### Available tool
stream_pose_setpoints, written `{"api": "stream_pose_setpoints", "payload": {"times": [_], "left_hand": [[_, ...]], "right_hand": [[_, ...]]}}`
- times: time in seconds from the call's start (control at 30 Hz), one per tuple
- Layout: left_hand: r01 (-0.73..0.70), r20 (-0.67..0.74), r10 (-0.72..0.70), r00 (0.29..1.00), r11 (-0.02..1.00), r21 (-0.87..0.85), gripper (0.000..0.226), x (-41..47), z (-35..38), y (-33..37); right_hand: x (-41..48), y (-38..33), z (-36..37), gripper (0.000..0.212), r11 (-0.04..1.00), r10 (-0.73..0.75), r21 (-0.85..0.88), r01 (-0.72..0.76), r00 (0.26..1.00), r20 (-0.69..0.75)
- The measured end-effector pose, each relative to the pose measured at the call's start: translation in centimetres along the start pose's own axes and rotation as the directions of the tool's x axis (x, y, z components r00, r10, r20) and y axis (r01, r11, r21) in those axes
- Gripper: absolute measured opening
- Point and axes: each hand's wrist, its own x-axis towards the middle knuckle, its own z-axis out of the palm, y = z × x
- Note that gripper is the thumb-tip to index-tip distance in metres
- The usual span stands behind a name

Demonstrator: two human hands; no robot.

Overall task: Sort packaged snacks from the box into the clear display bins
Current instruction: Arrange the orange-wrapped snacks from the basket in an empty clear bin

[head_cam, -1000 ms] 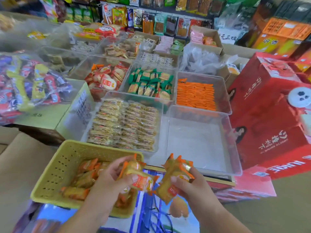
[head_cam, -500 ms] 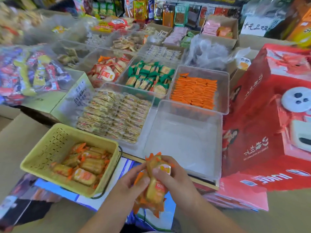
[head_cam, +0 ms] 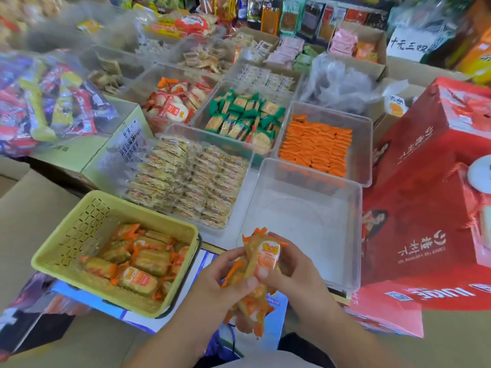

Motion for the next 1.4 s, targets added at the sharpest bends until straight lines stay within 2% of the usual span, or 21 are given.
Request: {"api": "stream_pose_setpoints", "payload": {"times": [0.07, 0.17, 0.27, 0.4, 0.53, 0.67, 0.8, 0.9, 1.0, 1.1, 1.17, 1.2, 1.27, 1.33, 1.37, 1.4], "left_hand": [[-0.017, -0.012, 0.017, 1.000, 1.000, -0.003, 0.061, 0.4, 0.1, 0.1], [-0.036, -0.096, 0.039, 0.995, 0.999, 0.031, 0.075, 1.6, 1.2, -0.3], [-0.038, -0.168, 0.050, 0.984, 0.997, 0.073, 0.074, 2.7, 2.9, -0.3], [-0.047, -0.122, 0.080, 0.989, 0.967, 0.249, 0.059, 4.2, 5.1, 0.1], [0.023, -0.035, -0.012, 0.999, 0.948, 0.317, 0.077, 5.8, 6.4, -0.6], [0.043, -0.110, -0.003, 0.994, 0.931, 0.362, 0.064, 7.1, 7.1, -0.8], [0.105, -0.241, -0.019, 0.970, 0.932, 0.346, 0.051, 8.1, 6.3, -0.9], [0.146, -0.292, -0.047, 0.955, 0.934, 0.327, 0.044, 8.4, 4.8, -1.0], [0.153, -0.332, -0.053, 0.942, 0.947, 0.282, 0.046, 8.4, 2.9, -1.1], [0.126, -0.403, -0.060, 0.913, 0.982, 0.139, 0.041, 8.2, 1.1, -1.6], [0.112, -0.440, -0.092, 0.893, 0.993, 0.020, 0.040, 8.0, -0.1, -2.1], [0.109, -0.454, -0.110, 0.884, 0.994, -0.027, 0.040, 7.8, -0.6, -2.4], [0.104, -0.472, -0.131, 0.872, 0.991, -0.082, 0.040, 7.3, -1.6, -2.8], [0.100, -0.486, -0.138, 0.863, 0.990, -0.105, 0.040, 6.8, -2.2, -3.2], [0.093, -0.491, -0.138, 0.860, 0.989, -0.114, 0.040, 6.6, -2.5, -3.3], [0.085, -0.494, -0.136, 0.859, 0.989, -0.124, 0.040, 6.4, -2.7, -3.3]], "right_hand": [[0.5, -0.2, -0.6, 0.089, 1.000, 0.006, -0.014, -0.005, 0.997, 0.071], [1.7, -0.4, -1.4, 0.080, 0.997, -0.009, -0.081, 0.015, 0.997, 0.076], [3.1, -0.6, -2.6, 0.071, 0.995, -0.004, -0.097, 0.014, 0.995, 0.102], [4.9, -0.8, -5.6, 0.052, 0.988, 0.031, -0.152, -0.007, 0.987, 0.157], [6.1, -0.6, -8.1, 0.047, 0.992, 0.088, -0.103, -0.074, 0.987, 0.132], [6.7, -0.5, -9.1, 0.037, 0.993, 0.113, -0.031, -0.110, 0.985, 0.130], [7.6, -0.2, -8.8, 0.034, 0.983, 0.153, 0.081, -0.164, 0.979, 0.131], [8.6, 0.2, -8.5, 0.025, 0.980, 0.171, 0.086, -0.177, 0.983, 0.070], [10.3, 0.3, -9.0, 0.022, 0.988, 0.157, -0.007, -0.156, 0.988, 0.014], [13.1, 1.0, -9.5, 0.026, 0.963, 0.162, -0.206, -0.174, 0.984, -0.073], [15.0, 2.0, -9.6, 0.047, 0.907, 0.132, -0.387, -0.165, 0.985, -0.112], [15.9, 2.6, -9.6, 0.061, 0.838, 0.086, -0.530, -0.130, 0.990, -0.108], [17.5, 4.1, -9.2, 0.080, 0.572, -0.001, -0.820, -0.031, 0.999, -0.038], [18.5, 5.6, -8.4, 0.093, 0.321, -0.003, -0.946, 0.050, 0.999, 0.052], [18.8, 6.3, -7.9, 0.099, 0.257, 0.036, -0.963, 0.082, 0.995, 0.094], [19.0, 6.9, -7.5, 0.103, 0.238, 0.097, -0.966, 0.100, 0.987, 0.126]]}}
